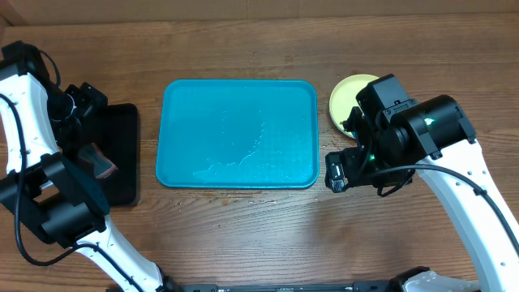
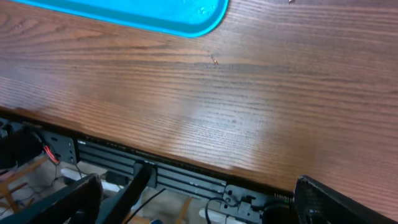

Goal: Clean dirty plates on tray and stack at the side

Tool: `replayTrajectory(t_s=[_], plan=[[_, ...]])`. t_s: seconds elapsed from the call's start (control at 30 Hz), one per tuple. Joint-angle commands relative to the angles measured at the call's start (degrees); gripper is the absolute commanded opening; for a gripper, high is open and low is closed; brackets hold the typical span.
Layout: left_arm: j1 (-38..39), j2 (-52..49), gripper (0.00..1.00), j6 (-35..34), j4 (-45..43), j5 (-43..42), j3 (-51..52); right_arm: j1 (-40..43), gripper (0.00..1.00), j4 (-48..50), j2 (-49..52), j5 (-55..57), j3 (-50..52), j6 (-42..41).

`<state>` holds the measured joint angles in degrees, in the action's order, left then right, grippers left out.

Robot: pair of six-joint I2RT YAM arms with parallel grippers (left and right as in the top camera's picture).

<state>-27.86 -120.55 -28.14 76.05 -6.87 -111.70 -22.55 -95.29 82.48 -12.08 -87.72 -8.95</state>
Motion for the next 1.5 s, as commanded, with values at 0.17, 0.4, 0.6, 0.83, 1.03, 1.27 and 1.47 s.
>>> replayTrajectory(t_s=[0.17,0.4,0.6,0.83,1.03,1.27,1.47], plan=[[-0.24,-0.09,1.00,0.72,-0.02,-0.20,-0.85,-0.22,1.00,2.25,-0.46,0.96,0.48,0.07],[-0.24,-0.09,1.00,0.72,-0.02,-0.20,-0.85,-0.22,1.00,17.68,-6.95,2.03,8.28,0.02],[-0.24,-0.09,1.00,0.72,-0.02,-0.20,-0.85,-0.20,1.00,38.34,-23.65,1.46,28.35,0.00],[-0.24,-0.09,1.00,0.72,-0.02,-0.20,-0.85,4.57,1.00,58.16,-48.94,-5.51,52.41,-0.22],[-0.24,-0.09,1.00,0.72,-0.02,-0.20,-0.85,13.25,1.00,64.28,-67.84,-9.92,65.22,-0.22],[-0.24,-0.09,1.00,0.72,-0.02,-0.20,-0.85,17.49,1.00,66.07,-82.42,-8.11,71.89,-0.17],[-0.24,-0.09,1.00,0.72,-0.02,-0.20,-0.85,17.49,1.00,75.71,-82.27,-6.43,74.82,-0.20]])
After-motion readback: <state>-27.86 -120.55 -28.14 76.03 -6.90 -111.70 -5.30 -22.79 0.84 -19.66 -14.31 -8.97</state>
